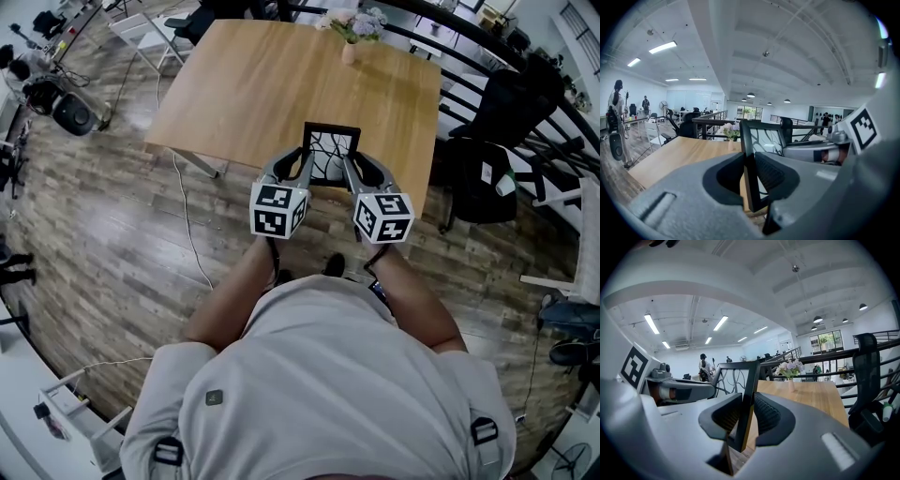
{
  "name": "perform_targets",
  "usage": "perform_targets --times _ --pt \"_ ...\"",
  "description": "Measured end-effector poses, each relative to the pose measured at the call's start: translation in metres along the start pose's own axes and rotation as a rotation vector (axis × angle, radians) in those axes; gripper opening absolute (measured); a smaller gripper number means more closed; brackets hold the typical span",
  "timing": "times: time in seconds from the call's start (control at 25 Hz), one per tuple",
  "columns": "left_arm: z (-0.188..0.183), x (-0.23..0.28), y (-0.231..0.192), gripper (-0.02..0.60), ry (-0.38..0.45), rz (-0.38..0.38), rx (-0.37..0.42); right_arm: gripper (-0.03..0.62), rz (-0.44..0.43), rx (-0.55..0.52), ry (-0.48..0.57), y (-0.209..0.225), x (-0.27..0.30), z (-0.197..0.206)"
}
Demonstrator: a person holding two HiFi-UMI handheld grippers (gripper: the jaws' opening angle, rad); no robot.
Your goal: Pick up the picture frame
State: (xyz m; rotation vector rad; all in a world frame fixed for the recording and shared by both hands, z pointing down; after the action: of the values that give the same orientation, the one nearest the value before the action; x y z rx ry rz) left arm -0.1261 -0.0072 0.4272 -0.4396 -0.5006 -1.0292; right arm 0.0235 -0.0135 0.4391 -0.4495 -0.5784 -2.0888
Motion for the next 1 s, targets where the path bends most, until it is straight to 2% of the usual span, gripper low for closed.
perform_targets --times 0.24,0.6,1.0 --pt "0.029 -0.046 -0.030 0.078 0.013 0.016 -0.001 0.091 0.017 -0.001 0.006 -0.062 0.001 0.016" --pt "0.063 -0.101 -0.062 0.078 0.027 0.044 0.013 0.091 0.048 -0.001 0.019 -0.134 -0.001 0.033" --pt "0.086 -0.132 -0.088 0.078 0.038 0.084 0.001 0.091 0.078 -0.010 0.019 -0.182 -0.001 0.044"
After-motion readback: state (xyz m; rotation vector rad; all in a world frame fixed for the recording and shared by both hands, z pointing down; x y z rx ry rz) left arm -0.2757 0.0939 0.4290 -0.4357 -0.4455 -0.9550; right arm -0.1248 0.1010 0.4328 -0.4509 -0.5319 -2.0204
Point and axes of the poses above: the fingertips, and each gripper's own axes: x forward along the fingers, y to its right, z out of its underside, the point moved 6 cm from there along -x, backward along the fingers, and after that the axes turned 15 degrees about -y, right-handed, at the moved point
